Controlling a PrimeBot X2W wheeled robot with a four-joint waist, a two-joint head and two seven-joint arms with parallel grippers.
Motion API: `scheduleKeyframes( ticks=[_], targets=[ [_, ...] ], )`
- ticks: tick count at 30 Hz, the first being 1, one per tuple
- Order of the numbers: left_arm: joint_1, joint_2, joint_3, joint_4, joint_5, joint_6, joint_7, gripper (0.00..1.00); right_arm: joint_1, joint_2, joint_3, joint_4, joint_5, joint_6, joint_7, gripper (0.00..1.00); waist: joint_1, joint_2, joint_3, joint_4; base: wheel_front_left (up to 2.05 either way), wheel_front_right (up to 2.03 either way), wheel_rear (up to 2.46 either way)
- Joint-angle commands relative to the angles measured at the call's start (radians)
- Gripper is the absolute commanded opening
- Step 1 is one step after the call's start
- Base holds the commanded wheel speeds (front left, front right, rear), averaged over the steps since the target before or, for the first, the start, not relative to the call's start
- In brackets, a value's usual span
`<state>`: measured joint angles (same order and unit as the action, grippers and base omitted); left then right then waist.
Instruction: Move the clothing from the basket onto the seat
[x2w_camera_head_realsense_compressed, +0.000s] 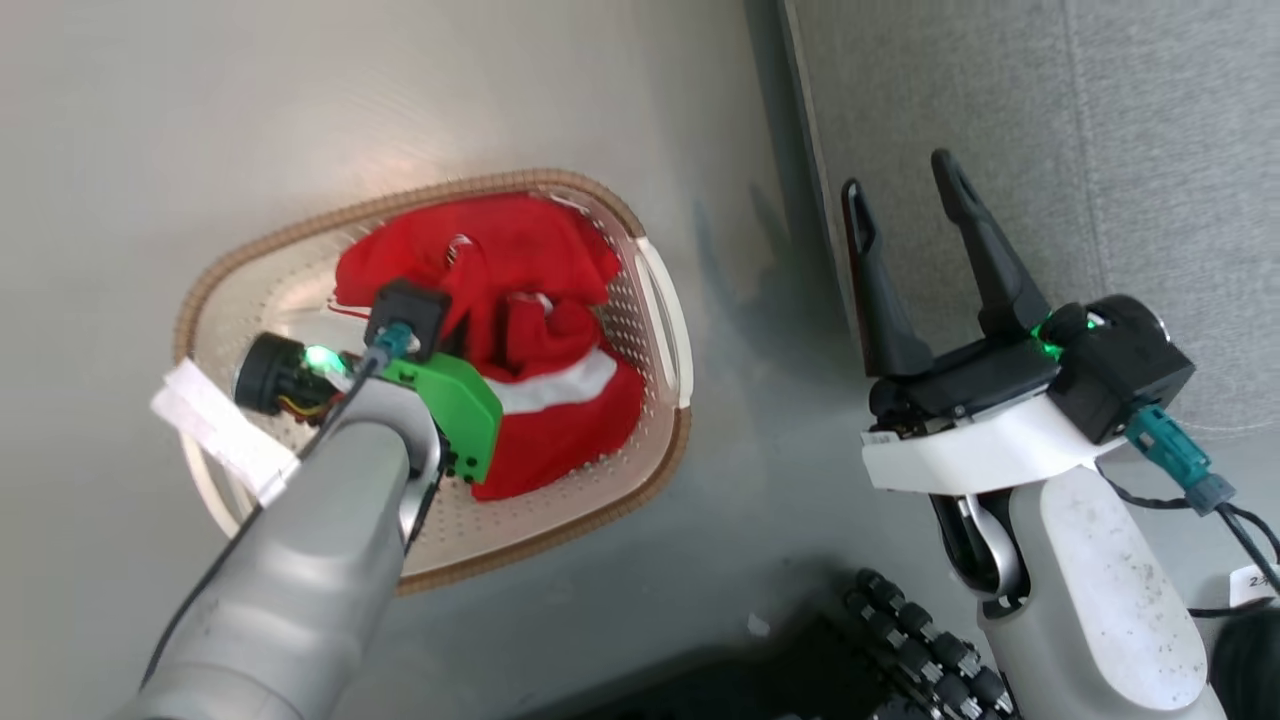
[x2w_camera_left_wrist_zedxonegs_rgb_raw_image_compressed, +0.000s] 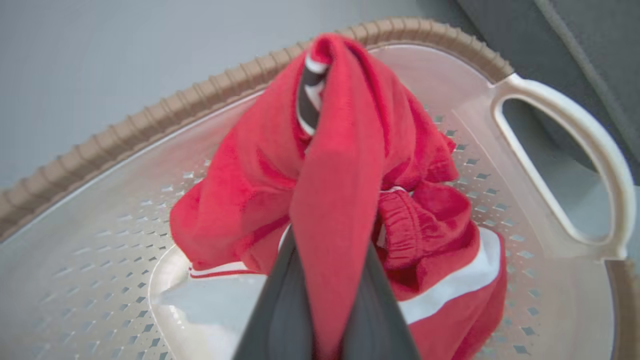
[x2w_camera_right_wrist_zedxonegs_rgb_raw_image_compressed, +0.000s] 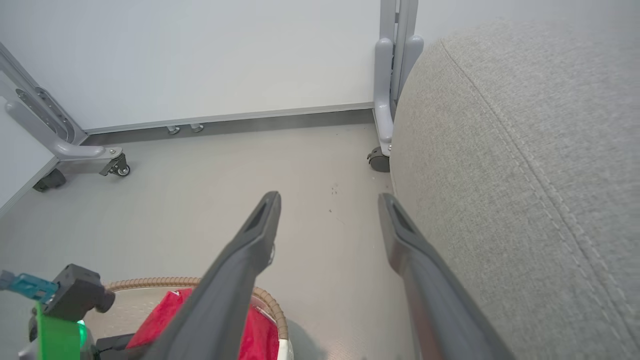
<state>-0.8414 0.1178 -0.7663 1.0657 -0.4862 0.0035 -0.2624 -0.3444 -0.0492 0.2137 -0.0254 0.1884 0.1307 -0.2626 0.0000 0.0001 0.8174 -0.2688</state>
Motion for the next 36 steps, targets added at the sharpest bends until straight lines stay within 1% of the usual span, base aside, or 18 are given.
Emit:
scheduleKeyframes(
  ticks=[1,10,20,23,29,36],
  targets=[
    [0.043,0.018,0.013,-0.041,0.014,0.009,-0.003,0.00,0.025,-0.003,-0.003,0.011,-0.008,0.000,-0.003,1.00,0.0000,-0.0001,-0.131,0.045,0.00,0.00,0.00],
    [0.200,0.051,0.102,-0.336,0.085,0.042,-0.003,0.00,0.088,-0.003,-0.026,0.040,-0.032,0.000,0.004,1.00,0.0000,-0.0001,-0.290,0.099,0.00,0.00,0.00],
    [0.333,0.067,0.206,-0.647,0.165,0.066,-0.002,0.00,0.155,-0.003,-0.062,0.018,-0.042,0.000,0.049,1.00,0.0000,-0.0001,-0.433,0.159,0.00,0.00,0.00],
    [0.371,0.066,0.239,-0.738,0.171,0.058,-0.002,0.00,0.178,-0.003,-0.074,0.007,-0.035,0.000,0.064,1.00,0.0000,-0.0001,-0.478,0.179,0.00,0.00,0.00],
    [0.422,0.063,0.299,-0.924,0.203,0.060,-0.002,0.00,0.227,-0.003,-0.087,-0.024,-0.035,0.000,0.098,1.00,0.0000,-0.0001,-0.553,0.209,0.00,0.00,0.00],
    [0.491,0.053,0.349,-1.079,0.224,0.048,-0.002,0.00,0.289,-0.003,-0.079,-0.039,-0.040,0.000,0.137,1.00,0.0000,-0.0001,-0.640,0.230,0.00,0.00,0.00]
  ],
)
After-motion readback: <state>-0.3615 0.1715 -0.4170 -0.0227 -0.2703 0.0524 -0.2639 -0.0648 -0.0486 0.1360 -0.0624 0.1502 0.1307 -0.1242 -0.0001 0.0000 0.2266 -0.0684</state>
